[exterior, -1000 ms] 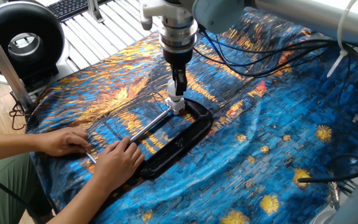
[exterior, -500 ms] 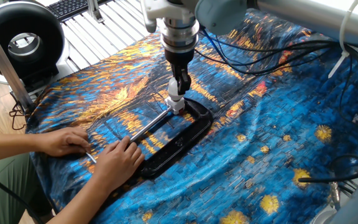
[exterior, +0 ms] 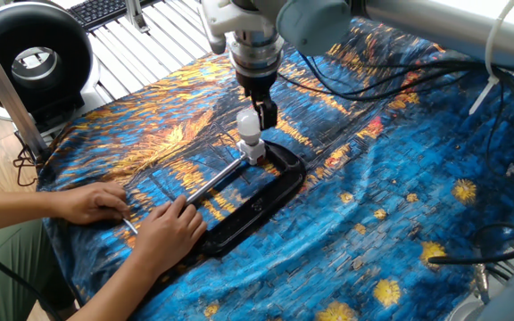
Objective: Take out the light bulb by rotating it
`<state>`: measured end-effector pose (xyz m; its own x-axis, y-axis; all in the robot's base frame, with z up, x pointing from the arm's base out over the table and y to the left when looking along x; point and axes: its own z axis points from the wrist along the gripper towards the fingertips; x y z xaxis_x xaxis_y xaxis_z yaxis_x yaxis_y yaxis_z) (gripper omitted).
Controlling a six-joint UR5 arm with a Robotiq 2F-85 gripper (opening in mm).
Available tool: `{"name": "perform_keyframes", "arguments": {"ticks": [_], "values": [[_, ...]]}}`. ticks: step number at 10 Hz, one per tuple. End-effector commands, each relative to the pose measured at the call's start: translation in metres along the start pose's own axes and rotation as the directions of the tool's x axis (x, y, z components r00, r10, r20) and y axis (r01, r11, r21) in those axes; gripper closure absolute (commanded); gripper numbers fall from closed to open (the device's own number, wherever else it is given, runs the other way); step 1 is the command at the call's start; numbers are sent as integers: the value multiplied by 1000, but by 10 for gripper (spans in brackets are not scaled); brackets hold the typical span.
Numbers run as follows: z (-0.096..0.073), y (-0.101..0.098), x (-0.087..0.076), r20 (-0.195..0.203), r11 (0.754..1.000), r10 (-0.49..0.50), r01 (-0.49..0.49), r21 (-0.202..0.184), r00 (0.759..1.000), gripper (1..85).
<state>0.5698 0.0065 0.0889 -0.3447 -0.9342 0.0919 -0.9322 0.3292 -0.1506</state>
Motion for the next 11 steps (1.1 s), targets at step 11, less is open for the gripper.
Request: {"name": "perform_keyframes", "arguments": {"ticks": [11], "values": [[-22,61,-22,-97,565,787,-774,-285,610,180]]}}
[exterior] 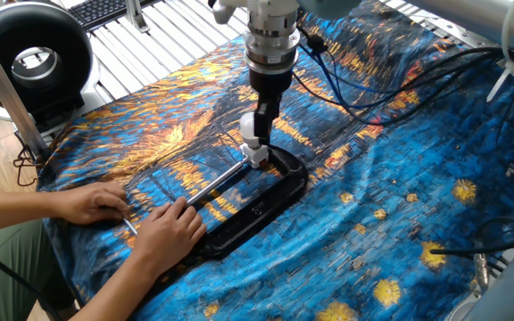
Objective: Take out the light bulb by rotating it
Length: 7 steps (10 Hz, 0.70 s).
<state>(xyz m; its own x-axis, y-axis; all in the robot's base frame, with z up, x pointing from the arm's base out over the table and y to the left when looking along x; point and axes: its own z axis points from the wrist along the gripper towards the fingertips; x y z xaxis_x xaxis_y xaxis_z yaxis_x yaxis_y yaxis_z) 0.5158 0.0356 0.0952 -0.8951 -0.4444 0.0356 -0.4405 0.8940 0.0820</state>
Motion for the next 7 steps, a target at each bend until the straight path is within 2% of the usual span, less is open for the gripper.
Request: {"name": "perform_keyframes", "arguments": {"ticks": [1,5,7], "values": [[-3,11,-11,19,983,179,-178,-45,984,190],[0,2,-16,18,978,208,-208,-9,978,210],[1,-1,-14,8,974,227,-227,5,974,253]]}}
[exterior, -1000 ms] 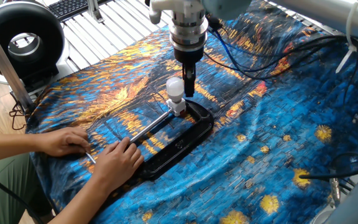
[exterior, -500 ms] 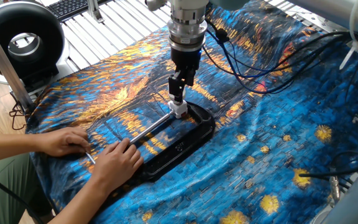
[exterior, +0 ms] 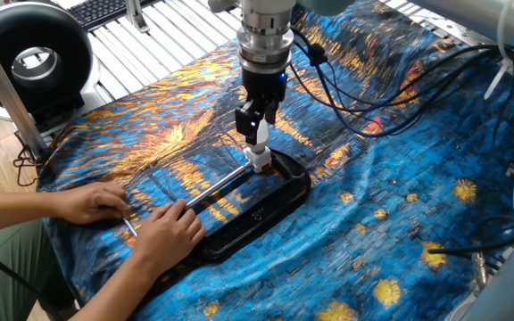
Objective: Take out the light bulb by rotating it
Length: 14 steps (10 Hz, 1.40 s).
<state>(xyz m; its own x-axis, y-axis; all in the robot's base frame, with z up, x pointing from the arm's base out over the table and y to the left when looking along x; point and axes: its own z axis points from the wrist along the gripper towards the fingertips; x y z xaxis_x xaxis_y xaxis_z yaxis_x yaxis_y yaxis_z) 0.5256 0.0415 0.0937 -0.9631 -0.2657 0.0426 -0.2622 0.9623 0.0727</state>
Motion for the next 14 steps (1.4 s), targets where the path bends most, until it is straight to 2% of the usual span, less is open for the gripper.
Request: {"name": "perform_keyframes", "arguments": {"ticks": [1,6,10,12,14], "values": [[1,-2,-3,0,999,42,-42,8,999,263],[2,-9,-7,10,996,75,-76,39,997,270],[1,-13,-8,17,987,123,-124,98,992,283],[1,-12,-8,19,986,133,-135,103,991,290],[2,-8,-7,16,986,141,-142,87,990,293]]}}
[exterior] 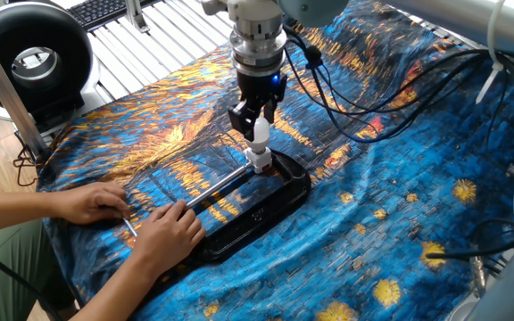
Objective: Take out the light bulb by rotating it
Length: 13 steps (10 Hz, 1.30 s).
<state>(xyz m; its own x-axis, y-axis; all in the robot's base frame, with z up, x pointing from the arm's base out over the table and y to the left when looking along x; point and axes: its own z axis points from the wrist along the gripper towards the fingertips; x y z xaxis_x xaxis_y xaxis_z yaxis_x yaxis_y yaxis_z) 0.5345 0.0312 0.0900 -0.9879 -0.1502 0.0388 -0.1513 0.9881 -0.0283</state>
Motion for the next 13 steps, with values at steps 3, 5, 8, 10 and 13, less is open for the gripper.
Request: {"name": "perform_keyframes", "arguments": {"ticks": [3,5,8,10,13], "values": [[-1,7,1,-4,999,31,-31,-15,1000,343],[-1,6,2,-6,999,36,-36,-12,999,387],[-1,2,2,-5,999,35,-35,3,999,503],[-1,1,-1,5,1000,21,-21,9,1000,587],[-1,-3,-4,17,996,-83,83,24,996,620]]}}
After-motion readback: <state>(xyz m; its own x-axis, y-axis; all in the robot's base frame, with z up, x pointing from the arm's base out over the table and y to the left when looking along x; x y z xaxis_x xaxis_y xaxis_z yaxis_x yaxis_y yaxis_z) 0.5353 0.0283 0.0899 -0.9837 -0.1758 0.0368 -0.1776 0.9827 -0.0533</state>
